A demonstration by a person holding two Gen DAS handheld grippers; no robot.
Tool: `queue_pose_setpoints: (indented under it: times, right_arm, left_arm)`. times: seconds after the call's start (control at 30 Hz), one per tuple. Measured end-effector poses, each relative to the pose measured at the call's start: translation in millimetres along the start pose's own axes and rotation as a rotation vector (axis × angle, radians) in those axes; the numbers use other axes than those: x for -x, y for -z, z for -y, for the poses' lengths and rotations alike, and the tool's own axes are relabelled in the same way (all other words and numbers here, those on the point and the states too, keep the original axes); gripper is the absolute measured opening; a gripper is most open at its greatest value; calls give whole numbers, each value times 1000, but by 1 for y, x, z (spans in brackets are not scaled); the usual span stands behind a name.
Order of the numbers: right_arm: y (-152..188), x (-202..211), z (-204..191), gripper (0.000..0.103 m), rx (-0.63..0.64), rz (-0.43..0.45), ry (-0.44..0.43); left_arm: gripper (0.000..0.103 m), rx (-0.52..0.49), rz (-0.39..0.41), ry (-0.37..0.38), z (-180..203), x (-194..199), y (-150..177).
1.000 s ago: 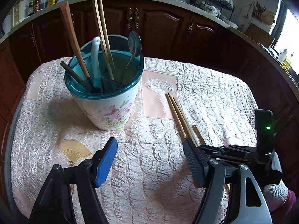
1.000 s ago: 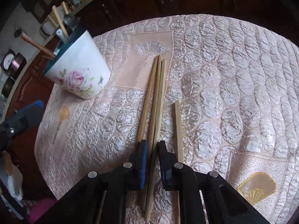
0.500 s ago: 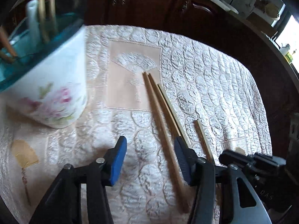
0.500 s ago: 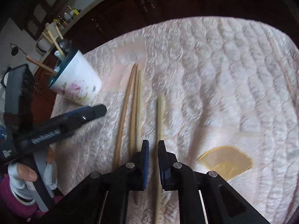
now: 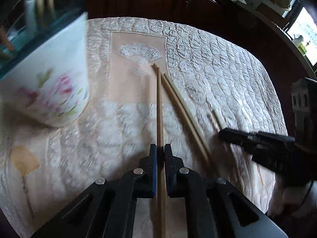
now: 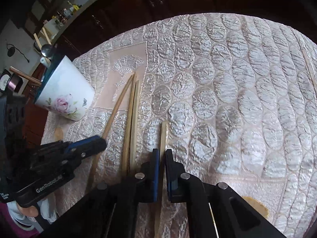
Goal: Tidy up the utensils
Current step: 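Grasp one wooden chopstick with the left tool while the right tool grasps another, then lift both held chopsticks and lower them into the floral cup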
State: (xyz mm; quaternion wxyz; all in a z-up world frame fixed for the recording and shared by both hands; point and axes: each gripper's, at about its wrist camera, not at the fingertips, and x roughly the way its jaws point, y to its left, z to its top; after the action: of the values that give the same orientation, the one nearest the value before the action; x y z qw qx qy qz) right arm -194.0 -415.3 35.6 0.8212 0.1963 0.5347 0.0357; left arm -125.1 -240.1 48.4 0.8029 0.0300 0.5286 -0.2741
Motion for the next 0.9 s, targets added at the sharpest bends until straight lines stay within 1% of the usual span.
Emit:
queue_pose_setpoints:
  times: [0.13,0.23,0.27,0.3,0.33,0.37,0.43,0.5,0.57,0.63,0.7,0.73,0.77,0.8,0.83,0.87,0.9]
  right_arm:
    - [19,18,12,8,3,-18,33]
    - [22,21,14,11,10,-28,57]
    - [23,24,16,14,12,-25,60]
    - [21,25,16,19,15,-21,61]
    - [13,19,14,19,17,-21,62]
    - [10,17,14,19,20,-24,64]
    - [2,8,11,19,21,-37,72]
    - [-3,4,10,19,18,-42,66]
    - [-7,-2,7,19,26,-47,67]
    - [-11,-6,6,19,35,-43,63]
    - [-12,-10,6,19,31,-33,43]
    - [-12,-10,8,16,28,-27,28]
    - [-13,-11,7,14,29,-24,24]
    - [-13,-9,8,10,33,-20,25]
    - [-13,-5,10,9,32,-14,24]
    - [-13,0,12,9,29,-8,18]
    - [-14,6,11,9,27,1,3]
  left_arm:
    - [7,-19,-43,9,-13,20,35]
    - [7,5,-99,19,-23,22,53]
    - [8,13,-108,28,-27,23,54]
    - [11,14,-106,21,-28,23,53]
    - [17,7,-90,6,-29,24,50]
    - [20,4,-79,-1,-29,25,47]
    - [34,10,-50,-4,-29,24,36]
    - [41,-6,-24,-5,-25,18,22]
    - [42,-32,-10,-39,-21,10,8]
    - [42,-62,-18,-64,-17,-2,-3]
    - [42,-104,-23,-105,-10,-14,-11]
    - [42,-130,-33,-132,-6,-21,-14]
    - [42,-142,-36,-140,-5,-26,-15]
    - [40,-149,-31,-141,-5,-27,-15]
    - [24,-153,-20,-136,-5,-28,-16]
    - [14,-152,-15,-132,-7,-27,-17]
    - [7,-139,-20,-116,-10,-24,-18]
